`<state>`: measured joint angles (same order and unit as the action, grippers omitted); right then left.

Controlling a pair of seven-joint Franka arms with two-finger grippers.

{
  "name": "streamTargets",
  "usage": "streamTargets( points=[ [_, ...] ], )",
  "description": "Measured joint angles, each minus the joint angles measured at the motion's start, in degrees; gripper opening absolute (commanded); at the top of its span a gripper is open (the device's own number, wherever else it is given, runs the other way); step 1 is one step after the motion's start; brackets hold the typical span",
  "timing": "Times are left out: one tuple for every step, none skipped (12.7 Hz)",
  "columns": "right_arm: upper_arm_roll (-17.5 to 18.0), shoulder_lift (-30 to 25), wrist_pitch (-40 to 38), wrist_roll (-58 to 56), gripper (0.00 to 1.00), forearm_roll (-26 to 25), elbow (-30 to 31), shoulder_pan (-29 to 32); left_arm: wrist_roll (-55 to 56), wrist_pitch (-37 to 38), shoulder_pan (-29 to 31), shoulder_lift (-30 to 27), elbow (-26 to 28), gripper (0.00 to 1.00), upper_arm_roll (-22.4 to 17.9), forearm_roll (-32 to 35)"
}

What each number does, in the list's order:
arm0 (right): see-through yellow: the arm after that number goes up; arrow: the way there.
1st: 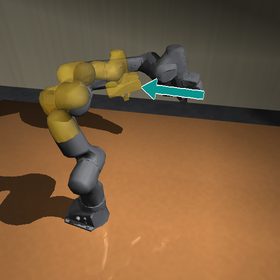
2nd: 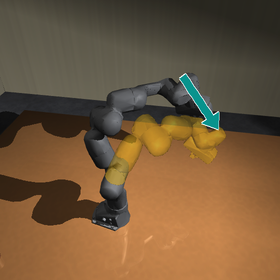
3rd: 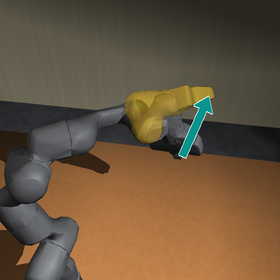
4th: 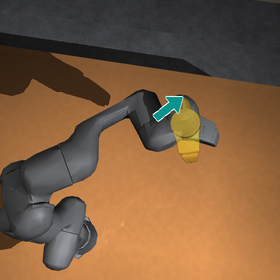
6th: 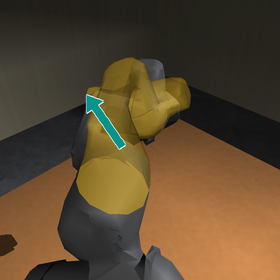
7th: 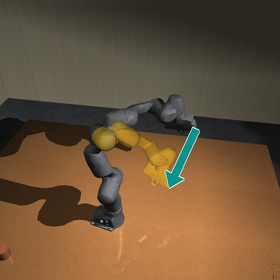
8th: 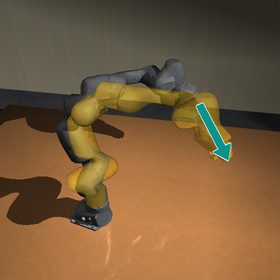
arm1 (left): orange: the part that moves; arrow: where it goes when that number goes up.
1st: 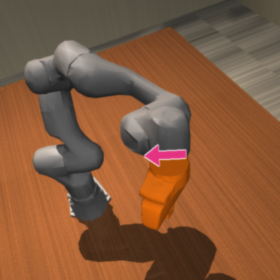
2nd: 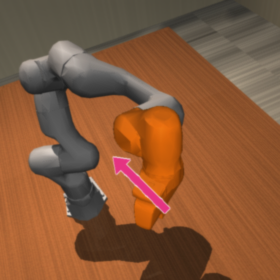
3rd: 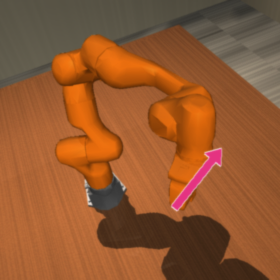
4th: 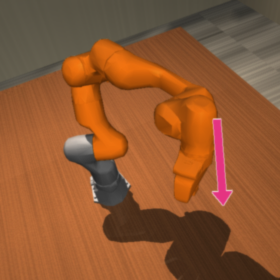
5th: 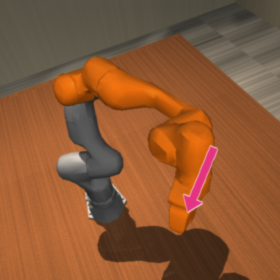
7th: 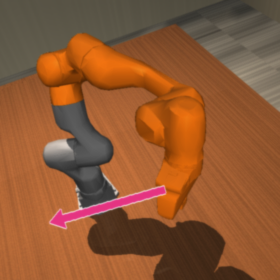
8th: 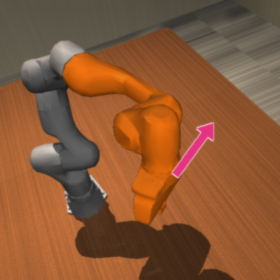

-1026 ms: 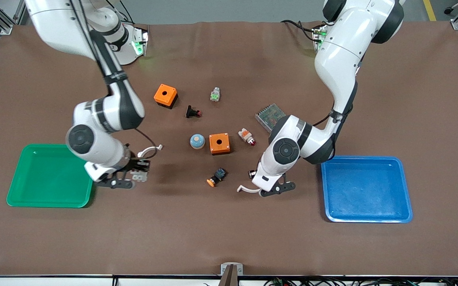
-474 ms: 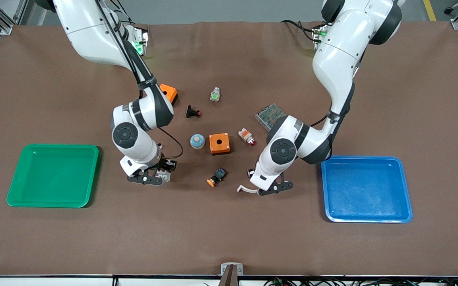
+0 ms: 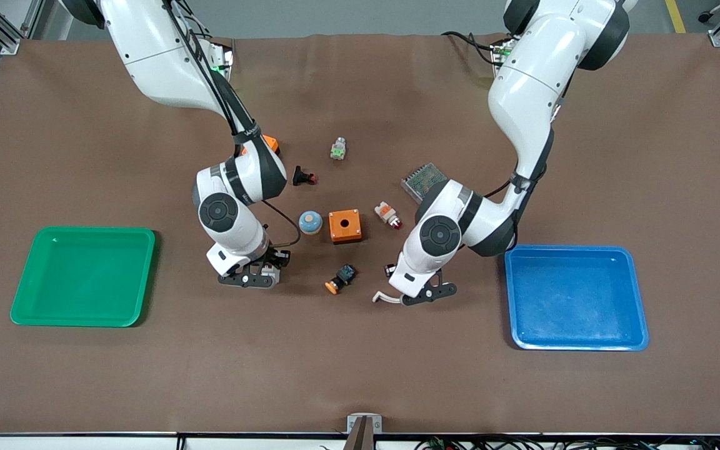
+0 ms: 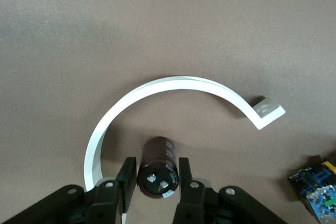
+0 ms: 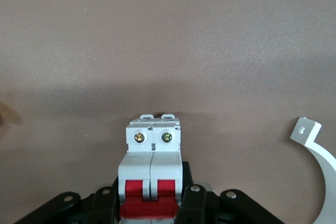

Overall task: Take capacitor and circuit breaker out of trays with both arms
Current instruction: 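Lower and release the capacitor by the white arc while the right gripper releases the breaker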

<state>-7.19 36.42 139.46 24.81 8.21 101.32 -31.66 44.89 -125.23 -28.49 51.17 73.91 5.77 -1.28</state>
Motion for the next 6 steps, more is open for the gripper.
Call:
streamTargets(
  points=[
    [-0.2, 0.1, -0.1, 0.0, 1.0, 0.0, 0.0, 0.0, 0.0, 0.3, 0.0, 0.0, -0.3, 1.0, 0.0, 0.0],
    [-0.4, 0.1, -0.3, 0.0, 1.0, 0.0, 0.0, 0.1, 0.0, 1.3, 0.1, -0.3, -0.7, 1.0, 0.0, 0.0],
    [-0.6, 0.1, -0.2, 0.0, 1.0, 0.0, -0.2, 0.1, 0.1, 2.8, 0.3, -0.8, -1.1, 1.0, -0.1, 0.0],
    [-0.8, 0.1, -0.3, 0.0, 1.0, 0.0, -0.5, 0.2, 0.1, 4.4, 0.8, -1.7, -1.5, 1.0, -0.2, 0.0],
    [-0.9, 0.1, -1.3, 0.0, 1.0, 0.0, -1.3, 0.6, 0.1, 6.4, 1.9, -3.2, -1.9, 1.0, -0.2, 0.0],
    [-1.1, 0.1, -3.7, 0.0, 1.0, 0.0, -2.7, 1.2, -1.0, 9.5, 3.5, -5.3, -2.2, 1.0, -0.2, 0.0]
  ],
)
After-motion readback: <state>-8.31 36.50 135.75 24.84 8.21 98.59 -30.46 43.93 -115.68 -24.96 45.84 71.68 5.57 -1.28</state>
